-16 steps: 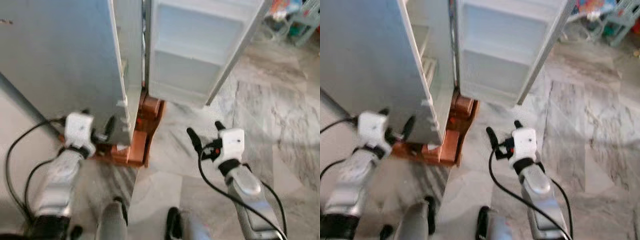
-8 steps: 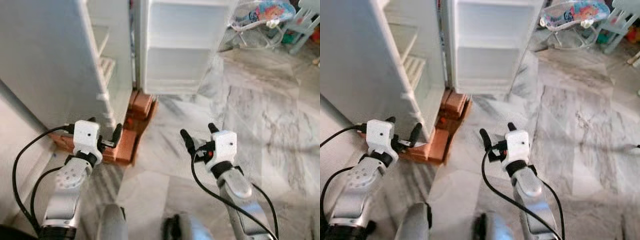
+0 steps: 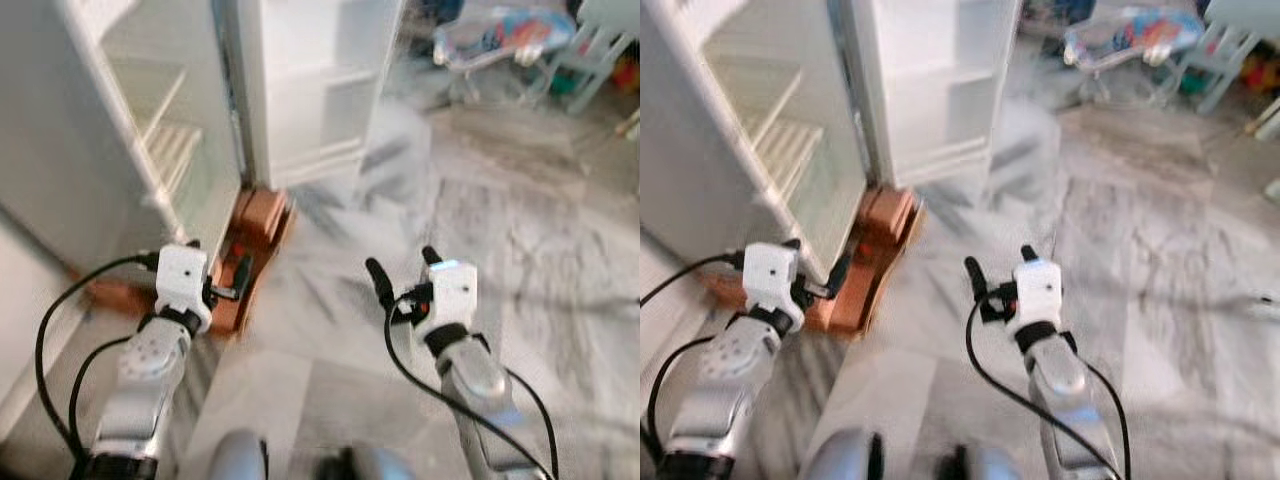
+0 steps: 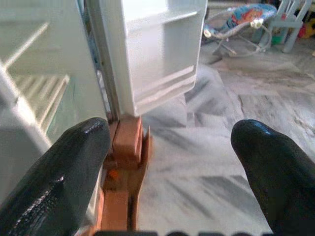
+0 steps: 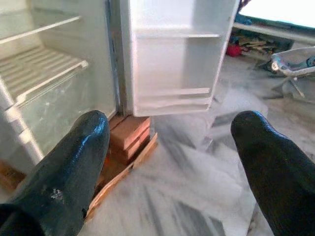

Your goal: Restocking fridge

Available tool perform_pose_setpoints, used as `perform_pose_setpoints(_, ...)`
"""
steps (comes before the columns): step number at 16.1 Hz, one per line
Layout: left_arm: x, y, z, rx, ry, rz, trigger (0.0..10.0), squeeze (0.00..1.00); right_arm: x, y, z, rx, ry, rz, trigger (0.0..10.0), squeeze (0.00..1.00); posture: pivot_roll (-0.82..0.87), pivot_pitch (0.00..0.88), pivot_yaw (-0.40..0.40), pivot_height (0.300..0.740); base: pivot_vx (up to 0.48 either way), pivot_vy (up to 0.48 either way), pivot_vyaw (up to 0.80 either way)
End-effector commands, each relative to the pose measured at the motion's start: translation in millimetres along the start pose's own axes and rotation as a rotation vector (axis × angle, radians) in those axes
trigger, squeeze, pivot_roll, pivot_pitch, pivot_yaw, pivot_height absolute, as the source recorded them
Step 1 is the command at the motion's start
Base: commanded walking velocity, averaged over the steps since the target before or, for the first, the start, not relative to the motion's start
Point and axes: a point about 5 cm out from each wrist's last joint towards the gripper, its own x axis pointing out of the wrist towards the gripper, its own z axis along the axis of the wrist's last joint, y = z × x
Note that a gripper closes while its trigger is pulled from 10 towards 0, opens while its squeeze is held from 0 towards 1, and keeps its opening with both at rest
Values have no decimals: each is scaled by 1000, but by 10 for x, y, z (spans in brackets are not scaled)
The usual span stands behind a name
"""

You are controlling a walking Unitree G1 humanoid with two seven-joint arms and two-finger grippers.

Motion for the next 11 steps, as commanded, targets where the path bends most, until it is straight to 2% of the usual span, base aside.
perform_pose_setpoints(1,23,-58,-2,7,1,-18,10000,0,-36,-74,-29,-13,11,-28,10000,0,122,158,-46,740,461,0,0)
perform_pose_setpoints(3,56,-21,30,10,-6,-19,10000,0,-21,-111,-17,-18,5,-50,10000,0,123,154,-48,740,461,0,0)
perform_pose_setpoints(5,46,8,67,19,-2,-65,10000,0,11,-105,-16,-19,8,-52,10000,0,129,156,-54,740,458,0,-206)
perform_pose_setpoints(9,-152,7,255,77,-7,-175,10000,0,67,-109,-12,-26,8,-40,10000,0,137,157,-86,740,451,0,-645)
perform_pose_setpoints(11,-149,-57,220,73,-19,-182,10000,0,82,-117,-32,-4,17,-58,10000,0,120,164,-94,740,426,0,0)
